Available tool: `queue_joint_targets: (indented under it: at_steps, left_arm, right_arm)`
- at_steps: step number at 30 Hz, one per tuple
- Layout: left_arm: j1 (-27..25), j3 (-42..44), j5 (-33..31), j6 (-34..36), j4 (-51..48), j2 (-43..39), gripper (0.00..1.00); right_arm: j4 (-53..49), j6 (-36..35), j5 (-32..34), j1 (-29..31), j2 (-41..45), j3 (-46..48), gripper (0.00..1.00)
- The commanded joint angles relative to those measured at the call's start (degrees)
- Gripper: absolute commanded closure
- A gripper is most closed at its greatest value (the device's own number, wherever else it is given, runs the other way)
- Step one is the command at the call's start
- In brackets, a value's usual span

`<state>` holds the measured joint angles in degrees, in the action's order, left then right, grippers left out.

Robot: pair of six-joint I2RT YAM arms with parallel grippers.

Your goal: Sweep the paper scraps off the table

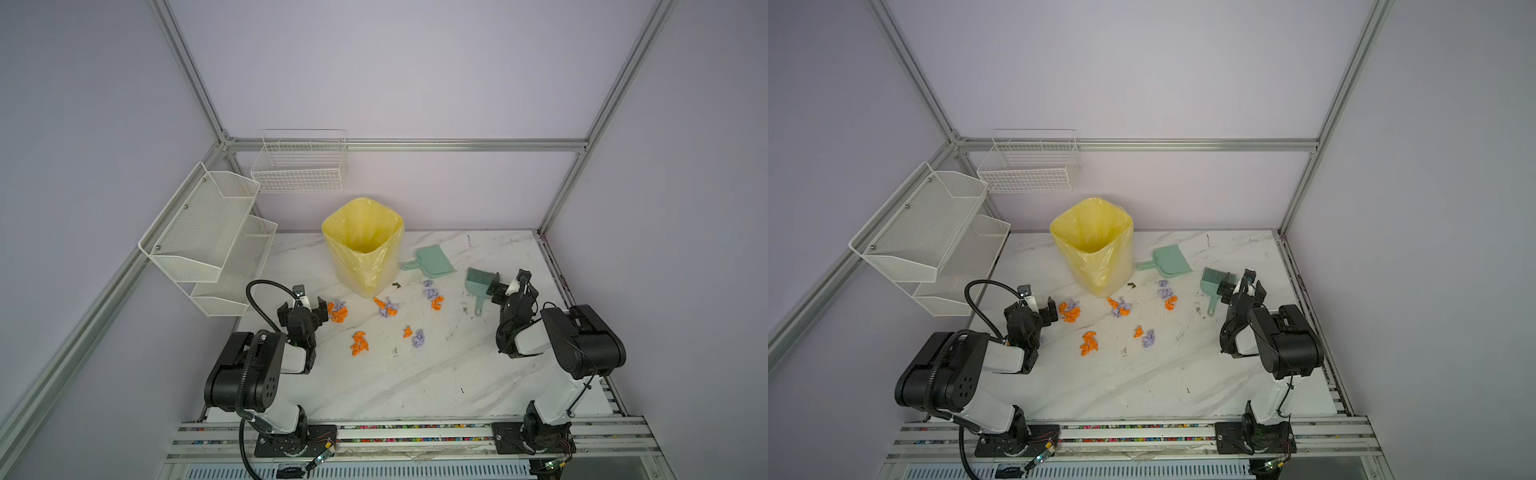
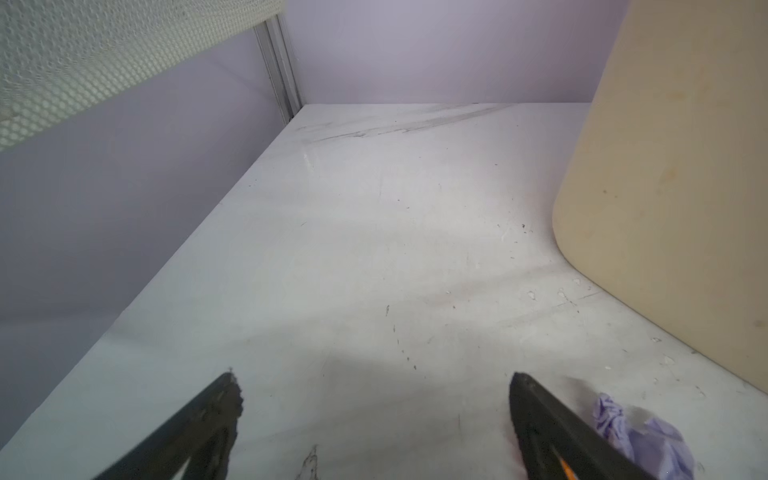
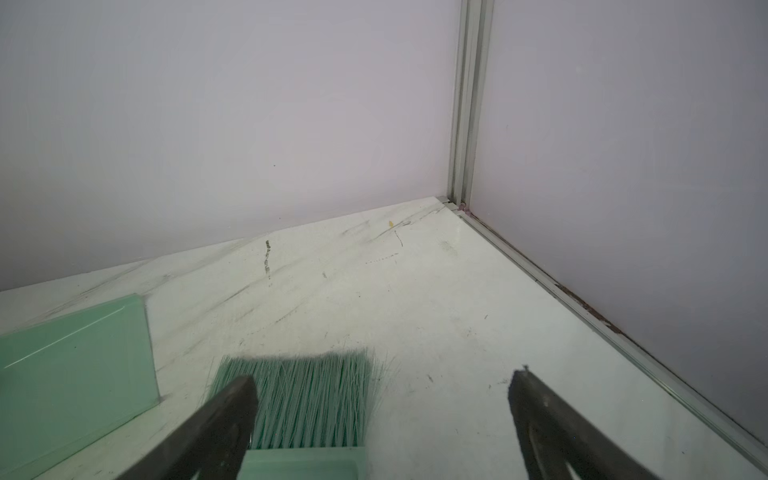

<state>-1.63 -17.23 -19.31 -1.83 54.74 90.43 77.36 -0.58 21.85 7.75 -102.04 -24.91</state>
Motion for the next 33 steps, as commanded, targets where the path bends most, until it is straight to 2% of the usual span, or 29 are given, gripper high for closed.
queue_joint_targets:
  at_steps: [1, 24, 29, 32, 33]
  left_arm:
    - [-0.2, -3.7, -0.9, 0.4, 2.2, 0.2, 0.00]
    - [0.3, -3.8, 0.0, 0.1, 1.5, 0.0, 0.00]
    - [0.3, -2.1, -3.6, -1.7, 2.4, -2.6, 0.00]
    - [-0.1, -0.5, -2.2, 0.8, 3.6, -5.6, 0.00]
    - [-1.1, -0.2, -6.4, 0.5, 2.3, -8.0, 0.00]
  right_arm:
    - [2.8, -1.1, 0.3, 0.3, -0.6, -0.7, 0.03]
    - [2.5, 0.0, -0.4, -0.8, -0.3, -0.4, 0.03]
    - [2.4, 0.4, 1.0, -0.6, 0.5, -0.2, 0.03]
    - [-3.6, -1.1, 0.3, 0.4, 2.8, -2.6, 0.03]
    - [-7.9, -1.6, 1.3, 1.1, 3.6, -4.5, 0.03]
